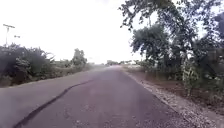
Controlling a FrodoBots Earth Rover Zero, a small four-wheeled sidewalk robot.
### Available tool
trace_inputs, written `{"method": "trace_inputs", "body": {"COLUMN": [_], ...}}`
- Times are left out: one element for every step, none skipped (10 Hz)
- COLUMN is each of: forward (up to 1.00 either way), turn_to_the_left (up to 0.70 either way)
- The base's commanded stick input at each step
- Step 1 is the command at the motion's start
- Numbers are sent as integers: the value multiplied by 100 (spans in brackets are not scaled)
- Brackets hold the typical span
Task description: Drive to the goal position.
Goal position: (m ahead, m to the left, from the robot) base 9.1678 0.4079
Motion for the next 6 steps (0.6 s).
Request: {"method": "trace_inputs", "body": {"forward": [100, 100, 100, 100, 100, 100], "turn_to_the_left": [0, 0, 0, -36, -18, 0]}}
